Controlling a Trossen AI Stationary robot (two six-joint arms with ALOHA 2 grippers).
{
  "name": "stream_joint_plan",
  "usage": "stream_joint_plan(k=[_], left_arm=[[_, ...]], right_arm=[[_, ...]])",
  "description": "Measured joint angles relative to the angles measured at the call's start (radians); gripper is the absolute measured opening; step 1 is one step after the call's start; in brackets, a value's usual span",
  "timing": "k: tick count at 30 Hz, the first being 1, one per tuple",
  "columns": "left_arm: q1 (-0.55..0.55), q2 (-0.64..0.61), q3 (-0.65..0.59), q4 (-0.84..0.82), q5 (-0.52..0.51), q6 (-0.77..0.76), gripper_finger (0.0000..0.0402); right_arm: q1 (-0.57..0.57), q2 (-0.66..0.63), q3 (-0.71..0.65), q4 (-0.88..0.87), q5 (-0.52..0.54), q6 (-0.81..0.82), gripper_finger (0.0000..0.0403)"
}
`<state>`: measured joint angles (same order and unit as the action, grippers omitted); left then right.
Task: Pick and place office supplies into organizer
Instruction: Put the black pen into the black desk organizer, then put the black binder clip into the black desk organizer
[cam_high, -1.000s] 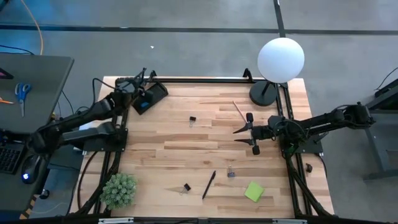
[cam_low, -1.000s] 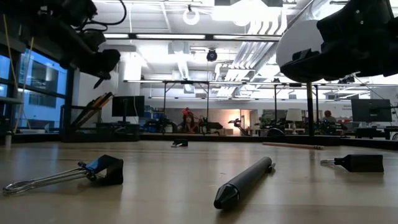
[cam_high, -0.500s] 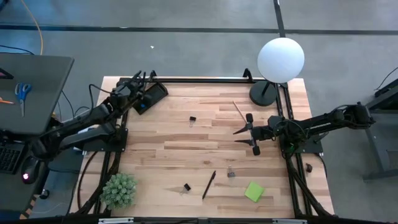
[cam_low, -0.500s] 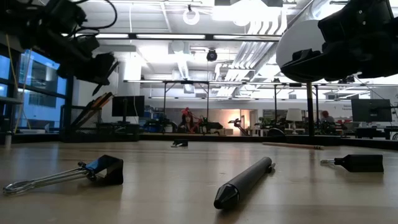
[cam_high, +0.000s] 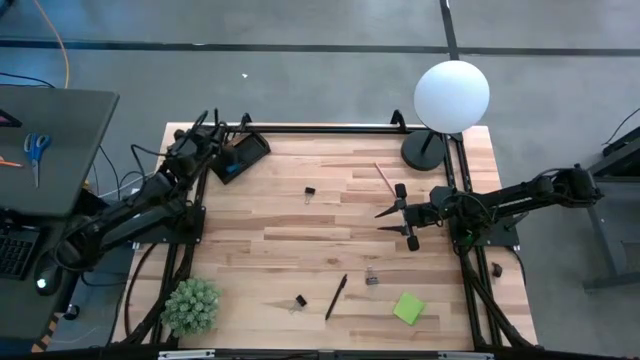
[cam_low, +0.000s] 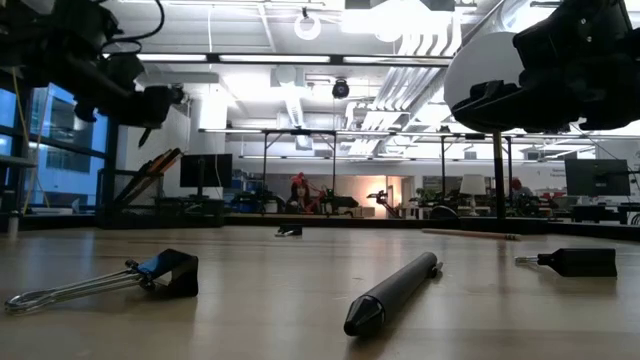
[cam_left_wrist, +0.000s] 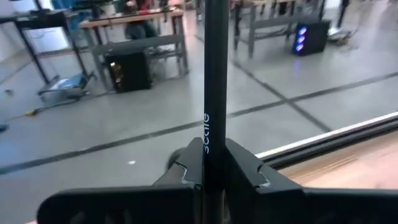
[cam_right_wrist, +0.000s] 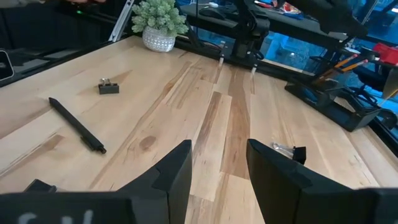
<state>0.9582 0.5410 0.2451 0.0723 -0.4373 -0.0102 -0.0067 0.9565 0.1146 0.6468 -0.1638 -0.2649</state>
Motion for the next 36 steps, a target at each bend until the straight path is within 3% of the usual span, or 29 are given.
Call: stream_joint_plan(k=[6, 18, 30, 36], left_arm=[[0.066, 0.005, -0.001, -0.119, -0.001, 0.005, 0.0017], [0.089, 0.002, -0.098, -0.011, 0.067, 0.028, 0.0023], [0.089, 0.007, -0.098, -0.026, 0.068, 0.015, 0.0114], [0.089, 0.006, -0.098, -0.042, 0.101, -0.018, 0.0141]], right_arm=[[0.000, 0.000, 0.000, -0.013, 0.000, 0.000, 0.0144], [0.000, 0.000, 0.000, -0.022, 0.000, 0.045, 0.0144], [0.000, 0.000, 0.000, 0.002, 0.000, 0.056, 0.0144], [0.000, 0.000, 0.000, 0.003, 0.000, 0.037, 0.0144]])
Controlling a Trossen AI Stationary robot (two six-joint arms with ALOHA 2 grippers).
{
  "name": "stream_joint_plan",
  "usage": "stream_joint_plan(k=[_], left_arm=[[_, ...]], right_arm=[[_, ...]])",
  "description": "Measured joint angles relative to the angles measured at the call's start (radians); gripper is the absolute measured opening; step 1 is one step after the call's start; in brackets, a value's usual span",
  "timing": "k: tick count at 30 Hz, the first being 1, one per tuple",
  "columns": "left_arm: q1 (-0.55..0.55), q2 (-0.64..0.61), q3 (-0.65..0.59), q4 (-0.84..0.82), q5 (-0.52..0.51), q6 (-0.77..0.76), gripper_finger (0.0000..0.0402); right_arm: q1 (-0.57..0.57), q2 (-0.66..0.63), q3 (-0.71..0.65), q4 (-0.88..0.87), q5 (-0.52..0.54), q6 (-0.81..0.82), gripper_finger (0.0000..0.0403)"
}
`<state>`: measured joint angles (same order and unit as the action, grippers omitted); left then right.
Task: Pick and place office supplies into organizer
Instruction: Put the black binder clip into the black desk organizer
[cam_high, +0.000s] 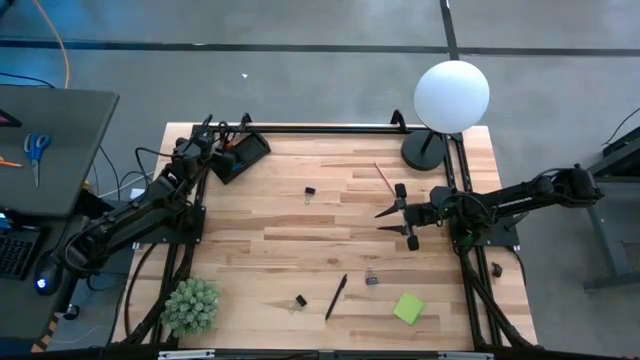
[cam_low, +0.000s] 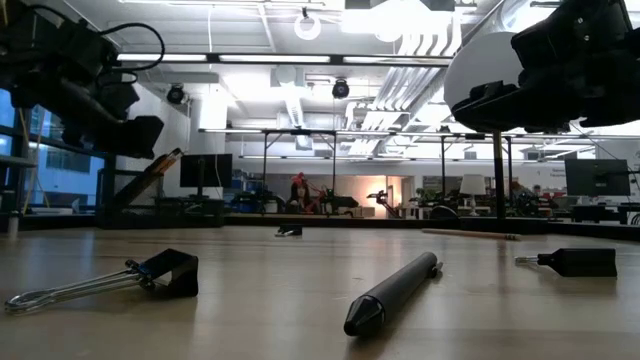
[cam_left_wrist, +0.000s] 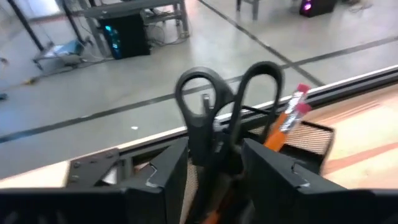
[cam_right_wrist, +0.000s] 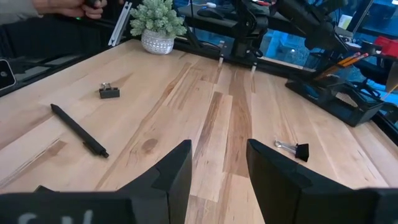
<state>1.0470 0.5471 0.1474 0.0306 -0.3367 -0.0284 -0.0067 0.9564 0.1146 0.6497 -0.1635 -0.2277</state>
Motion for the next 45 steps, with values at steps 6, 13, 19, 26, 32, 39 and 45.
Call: stream_joint_plan(k=[6, 13, 19, 26, 32, 39, 45], left_arm=[[0.000, -0.016, 0.061, 0.000, 0.173, -0.078, 0.0140], [-0.044, -0.068, 0.091, -0.058, 0.293, -0.117, 0.0115], [-0.243, -0.072, 0.091, 0.021, 0.345, -0.138, 0.0078], [-0.548, -0.048, 0.091, 0.124, 0.232, -0.156, 0.0042], [-0.754, 0.005, 0.081, 0.235, 0.158, -0.140, 0.0023], [-0.947, 0.173, -0.048, 0.813, 0.175, 0.052, 0.0002], [-0.997, 0.332, -0.090, 0.991, 0.181, 0.034, 0.0006]], right_arm=[[0.000, 0.000, 0.000, 0.007, 0.000, -0.016, 0.0144], [0.000, 0.000, 0.000, 0.014, -0.002, -0.009, 0.0144], [0.000, 0.000, 0.000, 0.047, -0.006, 0.021, 0.0144], [0.000, 0.000, 0.001, 0.129, 0.027, 0.026, 0.0144], [-0.004, 0.000, 0.002, 0.179, 0.154, -0.009, 0.0144], [-0.129, 0.080, 0.080, 0.197, 0.142, 0.052, 0.0144], [-0.186, 0.304, 0.257, 0.139, 0.078, 0.057, 0.0144]])
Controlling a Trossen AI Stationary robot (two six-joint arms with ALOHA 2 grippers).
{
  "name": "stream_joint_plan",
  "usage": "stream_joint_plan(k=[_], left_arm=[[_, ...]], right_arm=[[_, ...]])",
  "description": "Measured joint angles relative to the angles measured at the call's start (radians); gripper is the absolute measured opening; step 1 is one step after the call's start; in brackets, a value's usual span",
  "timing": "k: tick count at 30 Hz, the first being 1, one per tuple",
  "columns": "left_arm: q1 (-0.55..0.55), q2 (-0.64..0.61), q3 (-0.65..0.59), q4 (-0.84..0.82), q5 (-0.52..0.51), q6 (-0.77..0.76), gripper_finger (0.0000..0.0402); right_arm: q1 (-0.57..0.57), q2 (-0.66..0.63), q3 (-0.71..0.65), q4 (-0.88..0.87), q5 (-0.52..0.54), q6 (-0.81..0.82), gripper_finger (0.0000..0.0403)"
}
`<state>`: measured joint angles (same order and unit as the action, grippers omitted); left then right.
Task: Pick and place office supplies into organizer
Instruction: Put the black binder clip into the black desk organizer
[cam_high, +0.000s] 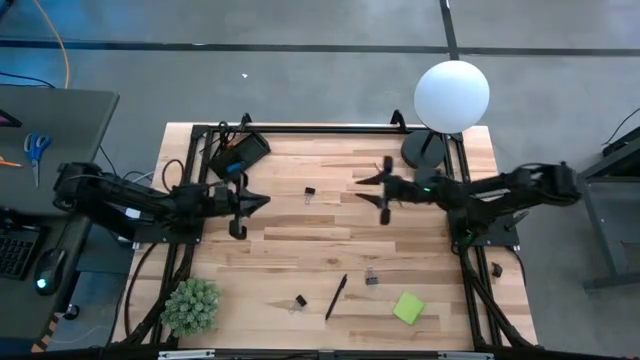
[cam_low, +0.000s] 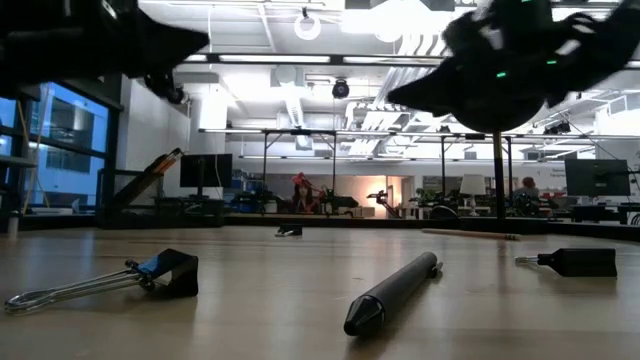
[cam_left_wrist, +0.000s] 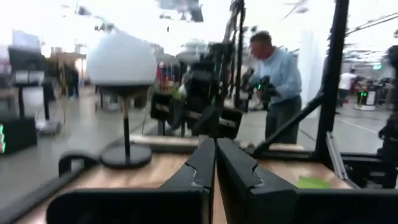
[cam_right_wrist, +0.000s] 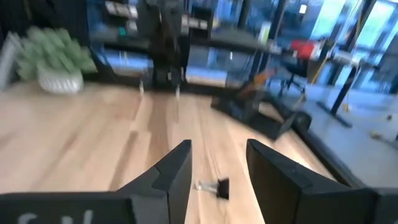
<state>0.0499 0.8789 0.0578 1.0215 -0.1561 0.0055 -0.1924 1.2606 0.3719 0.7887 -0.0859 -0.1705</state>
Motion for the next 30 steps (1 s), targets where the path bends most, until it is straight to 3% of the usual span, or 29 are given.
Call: stream_joint_plan(k=[7, 13, 17, 20, 25, 30], left_arm=[[0.002, 0.150, 0.000, 0.044, -0.035, -0.107, 0.0007], [0.002, 0.201, 0.000, 0.183, 0.000, -0.073, 0.0007], [0.002, 0.198, 0.002, 0.215, 0.009, -0.032, 0.0008], [0.002, 0.198, 0.013, 0.213, 0.009, -0.036, 0.0008], [0.002, 0.198, 0.030, 0.210, 0.078, -0.036, 0.0008], [0.002, 0.198, 0.030, 0.209, 0.168, -0.039, 0.0008]], right_arm=[[-0.054, 0.255, 0.257, -0.164, -0.002, -0.029, 0.0144], [-0.097, 0.392, 0.393, -0.233, -0.165, 0.119, 0.0144], [-0.086, 0.450, 0.434, -0.278, -0.203, 0.139, 0.0144], [-0.069, 0.474, 0.458, -0.276, -0.173, 0.114, 0.0144], [-0.026, 0.526, 0.490, -0.275, 0.021, 0.132, 0.0144], [0.023, 0.612, 0.546, -0.277, 0.044, 0.164, 0.0144]])
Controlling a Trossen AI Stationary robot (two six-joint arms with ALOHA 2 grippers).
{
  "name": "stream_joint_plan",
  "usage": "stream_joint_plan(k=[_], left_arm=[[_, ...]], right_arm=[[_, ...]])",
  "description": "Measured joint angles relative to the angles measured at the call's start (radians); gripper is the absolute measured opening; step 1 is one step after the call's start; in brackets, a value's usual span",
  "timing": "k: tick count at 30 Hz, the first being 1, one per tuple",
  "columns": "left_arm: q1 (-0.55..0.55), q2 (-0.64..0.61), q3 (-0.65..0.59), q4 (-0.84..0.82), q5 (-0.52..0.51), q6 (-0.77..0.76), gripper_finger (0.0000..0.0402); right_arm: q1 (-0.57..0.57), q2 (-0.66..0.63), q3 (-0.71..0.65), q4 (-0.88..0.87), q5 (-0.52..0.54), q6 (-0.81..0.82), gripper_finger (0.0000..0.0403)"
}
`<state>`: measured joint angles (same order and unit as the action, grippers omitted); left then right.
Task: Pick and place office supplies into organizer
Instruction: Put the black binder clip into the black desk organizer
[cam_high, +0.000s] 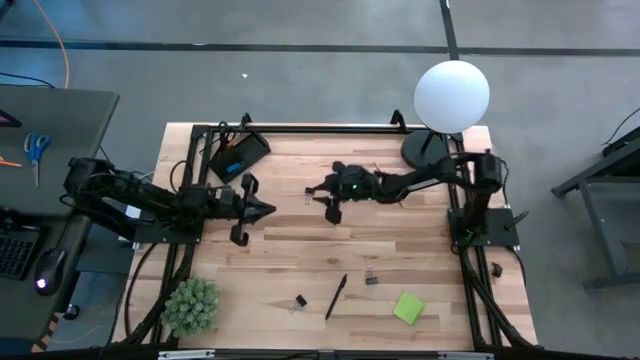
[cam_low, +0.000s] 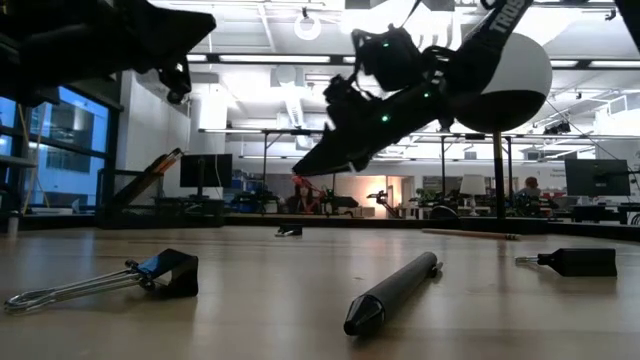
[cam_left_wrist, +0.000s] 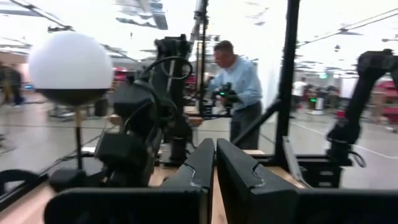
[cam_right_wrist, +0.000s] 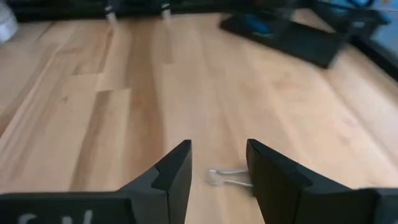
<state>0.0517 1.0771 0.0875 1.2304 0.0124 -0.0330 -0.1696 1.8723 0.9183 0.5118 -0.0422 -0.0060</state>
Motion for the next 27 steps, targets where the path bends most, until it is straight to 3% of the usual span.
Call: stream_joint_plan(k=[4, 11, 15, 20, 27], left_arm=[[0.000, 0.000, 0.000, 0.001, 0.036, 0.002, 0.0008], [0.000, 0.000, 0.000, -0.002, 0.024, 0.002, 0.0008], [0.000, 0.000, 0.000, -0.007, 0.024, 0.003, 0.0008], [0.000, 0.000, 0.000, -0.007, 0.021, 0.010, 0.0008], [0.000, 0.000, 0.000, -0.011, 0.022, 0.002, 0.0008]], right_arm=[[0.014, 0.056, 0.084, -0.062, 0.038, -0.019, 0.0144], [-0.007, 0.115, 0.246, -0.338, 0.153, -0.049, 0.0151], [-0.017, 0.108, 0.278, -0.419, 0.107, -0.142, 0.0165], [-0.037, 0.104, 0.392, -0.647, 0.038, -0.310, 0.0182], [-0.037, 0.111, 0.554, -0.879, 0.031, -0.545, 0.0202]])
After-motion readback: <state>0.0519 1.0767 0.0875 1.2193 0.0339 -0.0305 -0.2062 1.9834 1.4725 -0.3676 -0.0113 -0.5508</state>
